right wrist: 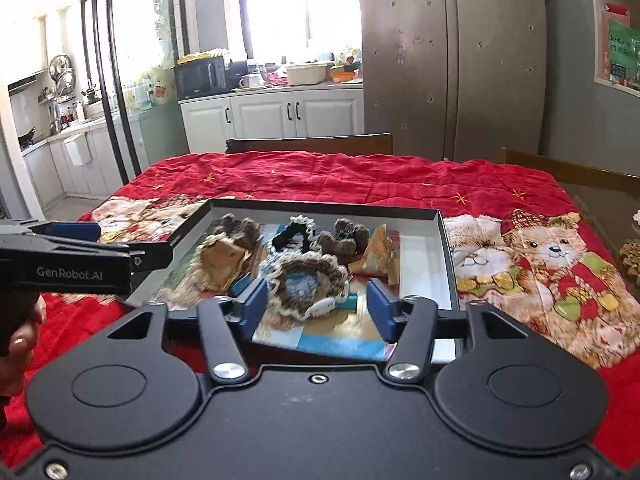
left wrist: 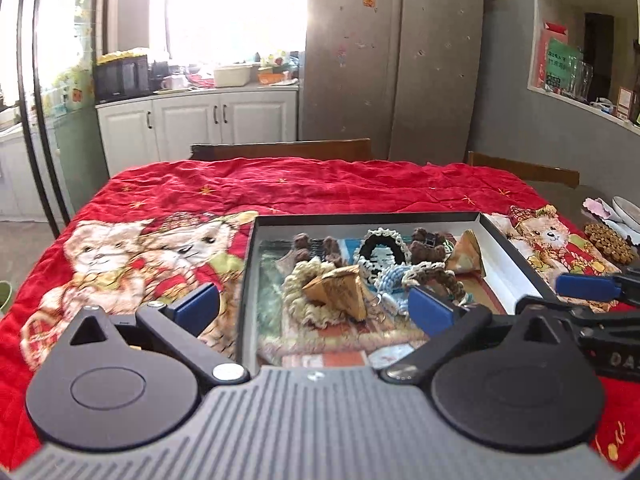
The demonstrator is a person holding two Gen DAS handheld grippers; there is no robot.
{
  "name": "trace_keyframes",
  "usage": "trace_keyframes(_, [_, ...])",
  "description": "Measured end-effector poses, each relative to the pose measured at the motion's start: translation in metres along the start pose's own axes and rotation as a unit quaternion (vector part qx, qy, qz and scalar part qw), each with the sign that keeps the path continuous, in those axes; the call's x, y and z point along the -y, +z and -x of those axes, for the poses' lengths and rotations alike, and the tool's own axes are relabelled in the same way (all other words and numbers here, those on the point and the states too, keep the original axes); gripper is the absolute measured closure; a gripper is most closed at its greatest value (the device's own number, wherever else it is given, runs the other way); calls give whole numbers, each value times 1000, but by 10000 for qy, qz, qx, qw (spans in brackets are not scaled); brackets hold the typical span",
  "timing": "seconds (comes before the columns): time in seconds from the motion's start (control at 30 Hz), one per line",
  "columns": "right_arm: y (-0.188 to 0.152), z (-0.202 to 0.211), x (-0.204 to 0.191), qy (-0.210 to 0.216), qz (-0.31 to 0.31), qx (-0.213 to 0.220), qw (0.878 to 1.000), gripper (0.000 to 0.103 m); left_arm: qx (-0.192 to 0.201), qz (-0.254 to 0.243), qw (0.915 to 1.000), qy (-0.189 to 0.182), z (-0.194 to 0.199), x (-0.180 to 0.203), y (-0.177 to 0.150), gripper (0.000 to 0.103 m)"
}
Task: Organize objects
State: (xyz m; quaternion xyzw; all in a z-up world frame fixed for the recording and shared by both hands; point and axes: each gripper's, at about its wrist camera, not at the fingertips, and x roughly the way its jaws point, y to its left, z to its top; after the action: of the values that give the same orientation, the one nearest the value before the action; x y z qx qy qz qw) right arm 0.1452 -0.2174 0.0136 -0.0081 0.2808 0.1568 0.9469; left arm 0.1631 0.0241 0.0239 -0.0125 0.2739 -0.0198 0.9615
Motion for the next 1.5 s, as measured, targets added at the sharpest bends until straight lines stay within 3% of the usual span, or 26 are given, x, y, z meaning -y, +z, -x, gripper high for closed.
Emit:
trace_keyframes(0.17, [-20,29,-11,67,121,-49,9999,32,-208,96,9997,49,19,-4,-17,0])
trace_keyframes(0.43, [-56,59,-25,32,284,-166,9995,24,-434,97,9990,36,46,4,-51,0])
trace_keyframes(0.6, [-74,75,-34,-72,407,-211,9989,24,-602,125,9981,-26,57,9,-67,0])
trace_keyframes(0.77, [-85,89,-31,-122,271,-212,9993,24,-508,141,9986,61,70,13,-74,0])
trace_keyframes(1.5, [-98,108,-31,-89,99,-236,9996,23,-477,65,9987,182,91,23,-84,0])
